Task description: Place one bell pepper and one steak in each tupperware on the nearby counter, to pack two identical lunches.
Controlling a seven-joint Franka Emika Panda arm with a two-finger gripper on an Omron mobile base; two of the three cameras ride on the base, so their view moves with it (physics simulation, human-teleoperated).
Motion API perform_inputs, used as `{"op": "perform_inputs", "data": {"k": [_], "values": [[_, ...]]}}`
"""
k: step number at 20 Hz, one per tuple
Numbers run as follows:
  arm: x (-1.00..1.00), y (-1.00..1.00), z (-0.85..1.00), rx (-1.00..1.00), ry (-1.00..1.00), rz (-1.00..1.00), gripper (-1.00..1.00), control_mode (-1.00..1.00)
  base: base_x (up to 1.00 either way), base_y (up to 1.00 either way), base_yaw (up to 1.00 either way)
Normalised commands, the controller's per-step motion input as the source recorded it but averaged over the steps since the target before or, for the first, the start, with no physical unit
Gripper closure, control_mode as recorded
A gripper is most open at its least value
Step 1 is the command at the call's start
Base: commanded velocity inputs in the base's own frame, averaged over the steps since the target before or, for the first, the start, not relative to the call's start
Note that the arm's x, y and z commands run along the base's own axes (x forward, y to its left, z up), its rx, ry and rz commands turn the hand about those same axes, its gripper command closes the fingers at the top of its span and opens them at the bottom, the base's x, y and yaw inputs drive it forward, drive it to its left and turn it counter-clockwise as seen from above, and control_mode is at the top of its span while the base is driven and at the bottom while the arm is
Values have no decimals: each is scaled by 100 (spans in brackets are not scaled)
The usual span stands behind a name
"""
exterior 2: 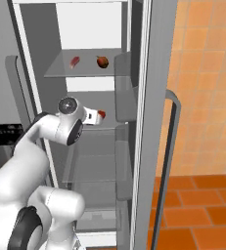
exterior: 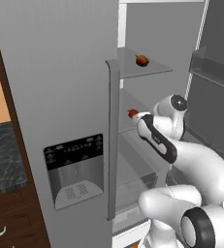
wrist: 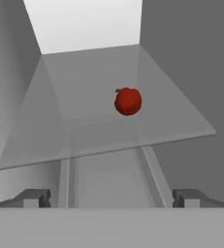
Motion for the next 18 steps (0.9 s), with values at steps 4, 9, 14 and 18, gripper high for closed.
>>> {"op": "perform_inputs", "data": {"k": [4,9,14,18], "values": [[53,0,-9,0,9,0,-100,-100,0,0,0],[48,0,-15,0,4,0,-100,-100,0,0,0],[43,0,-26,-2,0,0,-100,-100,0,0,0],[41,0,-22,-1,0,0,-100,-100,0,0,0]]}}
